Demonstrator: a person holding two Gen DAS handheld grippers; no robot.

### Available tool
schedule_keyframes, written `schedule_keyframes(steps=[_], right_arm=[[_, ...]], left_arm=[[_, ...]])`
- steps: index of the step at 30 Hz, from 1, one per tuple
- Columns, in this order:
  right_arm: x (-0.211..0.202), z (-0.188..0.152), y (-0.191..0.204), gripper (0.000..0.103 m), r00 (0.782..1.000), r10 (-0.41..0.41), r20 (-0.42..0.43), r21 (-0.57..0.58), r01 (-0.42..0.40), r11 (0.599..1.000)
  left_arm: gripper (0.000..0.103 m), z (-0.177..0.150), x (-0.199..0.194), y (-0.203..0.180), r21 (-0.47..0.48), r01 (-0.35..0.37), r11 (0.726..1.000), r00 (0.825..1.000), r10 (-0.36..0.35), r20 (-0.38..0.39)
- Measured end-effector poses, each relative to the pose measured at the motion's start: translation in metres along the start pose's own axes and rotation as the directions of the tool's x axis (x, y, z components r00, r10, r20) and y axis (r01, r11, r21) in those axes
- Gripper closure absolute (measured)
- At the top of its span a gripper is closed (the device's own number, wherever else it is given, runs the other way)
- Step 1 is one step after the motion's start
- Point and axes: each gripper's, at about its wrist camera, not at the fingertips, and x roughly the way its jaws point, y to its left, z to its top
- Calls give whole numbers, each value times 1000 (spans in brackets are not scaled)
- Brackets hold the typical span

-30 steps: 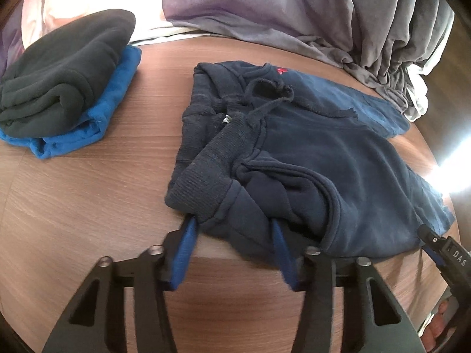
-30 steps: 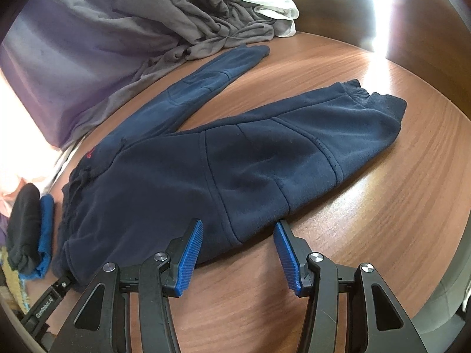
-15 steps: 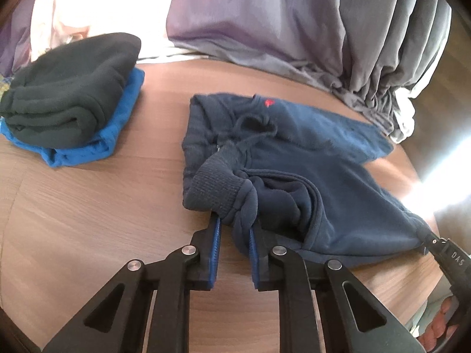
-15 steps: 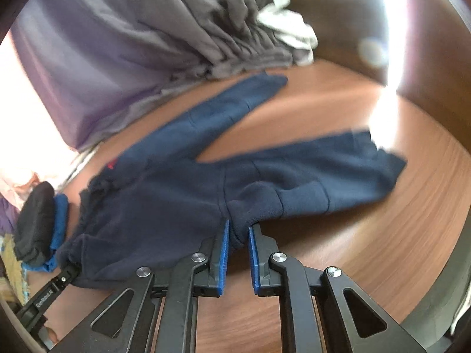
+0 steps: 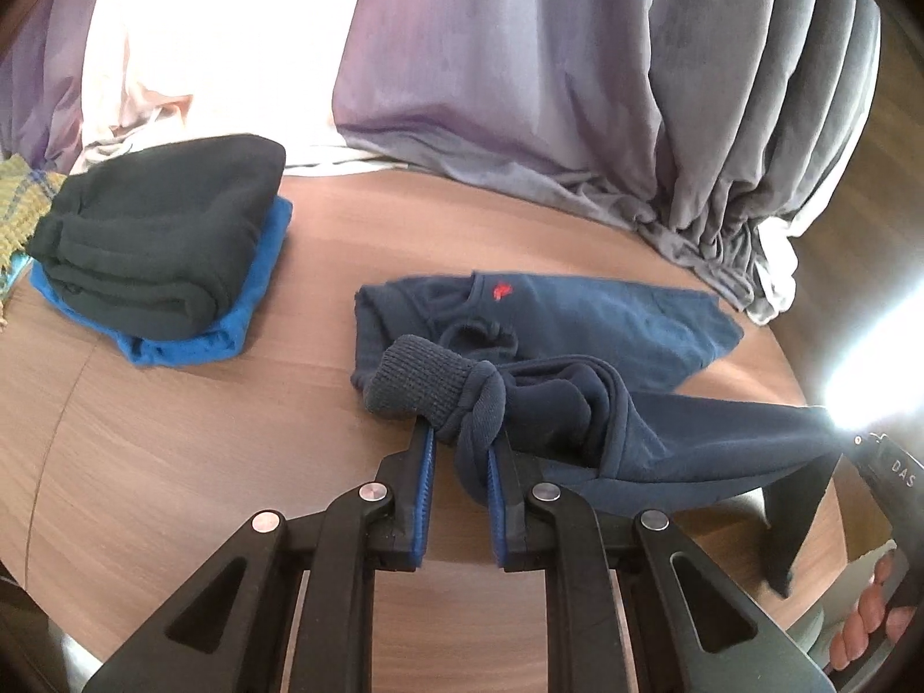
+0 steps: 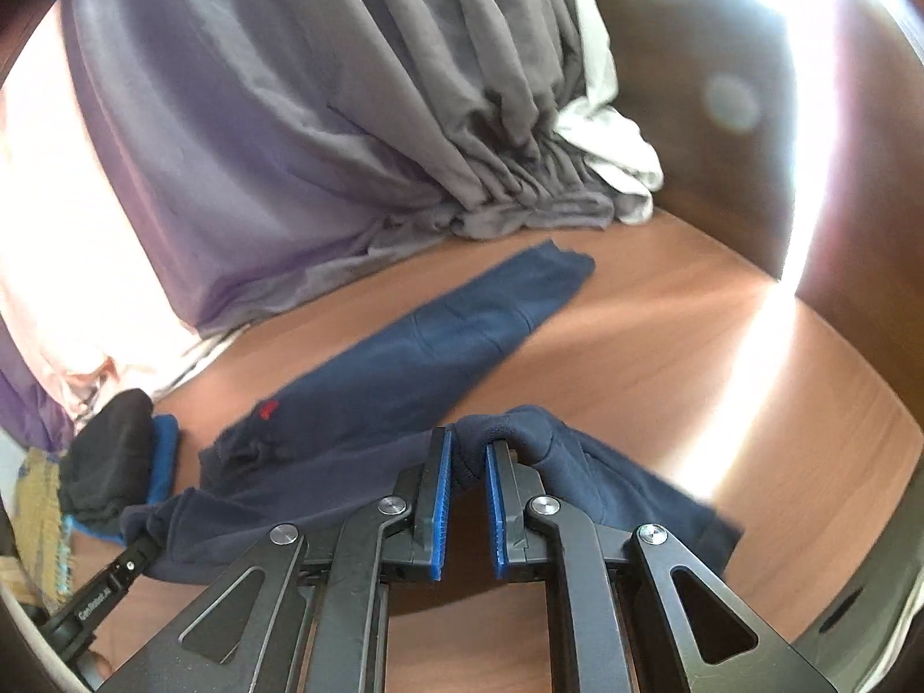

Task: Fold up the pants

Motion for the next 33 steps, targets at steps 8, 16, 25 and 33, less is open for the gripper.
schedule_keyframes(steps=[8, 16, 25, 33], right_arm=[[17, 41, 8, 91, 997, 75, -4, -79, -75, 994], [56, 68, 14, 91, 989, 130, -71, -162, -140, 977], [116, 94, 31, 91, 978, 157, -138, -234, -186, 954], [173, 112, 52, 91, 964, 159, -214, -277, -216, 936]], left_arm=[[86, 20, 5, -12, -11, -36, 999, 999, 36, 4], [86, 43, 26, -20, -36, -92, 995, 996, 92, 9], [85, 67, 63, -20, -81, -152, 985, 988, 151, -17], [85, 84, 104, -15, -95, -199, 975, 979, 193, -71]])
